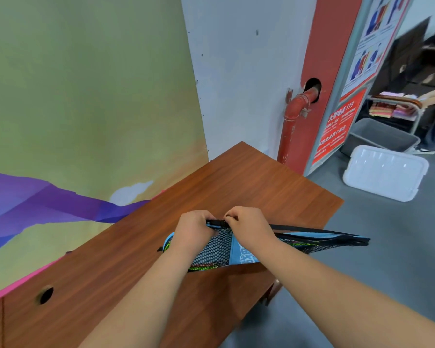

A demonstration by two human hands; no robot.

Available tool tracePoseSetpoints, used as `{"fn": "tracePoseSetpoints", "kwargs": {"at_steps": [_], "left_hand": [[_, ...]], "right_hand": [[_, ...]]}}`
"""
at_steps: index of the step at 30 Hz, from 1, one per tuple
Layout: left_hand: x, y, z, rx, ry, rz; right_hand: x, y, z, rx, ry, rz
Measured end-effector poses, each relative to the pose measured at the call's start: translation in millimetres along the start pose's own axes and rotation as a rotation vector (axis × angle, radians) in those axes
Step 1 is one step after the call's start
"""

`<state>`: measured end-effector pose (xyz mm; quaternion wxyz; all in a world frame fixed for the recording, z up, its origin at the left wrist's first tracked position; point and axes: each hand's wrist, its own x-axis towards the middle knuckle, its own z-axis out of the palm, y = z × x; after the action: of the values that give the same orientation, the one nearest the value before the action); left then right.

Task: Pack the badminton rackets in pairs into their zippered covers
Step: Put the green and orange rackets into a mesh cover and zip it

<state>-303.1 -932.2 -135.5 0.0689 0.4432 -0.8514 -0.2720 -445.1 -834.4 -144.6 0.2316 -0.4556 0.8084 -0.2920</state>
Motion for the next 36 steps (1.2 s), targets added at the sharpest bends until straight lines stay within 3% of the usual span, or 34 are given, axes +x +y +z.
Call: {"fn": "tracePoseSetpoints", "kwargs": {"at_steps": [16, 29, 36], "left_hand": [[-9, -1, -66, -0.227, 0.162, -0.129], [-7, -34, -88, -0.426, 0.154, -0.145], [-8, -64, -96, -0.466, 0.127, -0.146]], "right_hand": [[-7, 95, -103, -0.159, 0.350, 0.287], [2, 140, -172, -0.328, 0.565, 0.312], [-7, 160, -204, -0.268, 0.682, 0.325]]}}
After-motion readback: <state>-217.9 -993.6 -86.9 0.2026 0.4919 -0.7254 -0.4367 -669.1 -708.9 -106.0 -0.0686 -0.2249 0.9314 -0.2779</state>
